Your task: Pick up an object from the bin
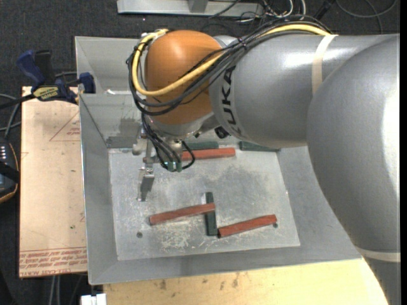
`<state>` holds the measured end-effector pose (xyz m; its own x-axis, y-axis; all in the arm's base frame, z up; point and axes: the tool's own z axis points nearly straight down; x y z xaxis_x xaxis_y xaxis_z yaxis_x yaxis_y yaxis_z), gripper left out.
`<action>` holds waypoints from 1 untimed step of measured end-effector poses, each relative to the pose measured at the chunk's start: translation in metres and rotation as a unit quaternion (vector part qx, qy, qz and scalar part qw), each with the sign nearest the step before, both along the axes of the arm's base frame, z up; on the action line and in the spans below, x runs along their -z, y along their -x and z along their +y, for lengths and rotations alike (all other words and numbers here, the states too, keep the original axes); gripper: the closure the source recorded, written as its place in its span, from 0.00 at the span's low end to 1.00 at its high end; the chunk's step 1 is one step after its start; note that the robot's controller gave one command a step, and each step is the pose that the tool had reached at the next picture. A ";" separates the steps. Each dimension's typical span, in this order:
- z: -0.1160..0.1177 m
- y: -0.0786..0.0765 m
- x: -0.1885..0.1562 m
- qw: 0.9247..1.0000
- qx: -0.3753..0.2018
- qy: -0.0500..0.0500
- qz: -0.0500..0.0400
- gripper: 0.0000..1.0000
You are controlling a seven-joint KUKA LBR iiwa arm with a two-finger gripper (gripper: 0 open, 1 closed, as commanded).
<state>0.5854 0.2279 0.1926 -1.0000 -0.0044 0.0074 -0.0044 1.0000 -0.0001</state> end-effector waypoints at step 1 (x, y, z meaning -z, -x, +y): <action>-0.001 -0.002 -0.005 1.000 0.002 -0.001 -0.004 0.00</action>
Offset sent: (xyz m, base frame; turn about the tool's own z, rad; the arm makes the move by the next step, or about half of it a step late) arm -0.0803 -0.0712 -0.1226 -0.1224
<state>0.5874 0.2267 0.1976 -1.0000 -0.0004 -0.0007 -0.0004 1.0000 0.0015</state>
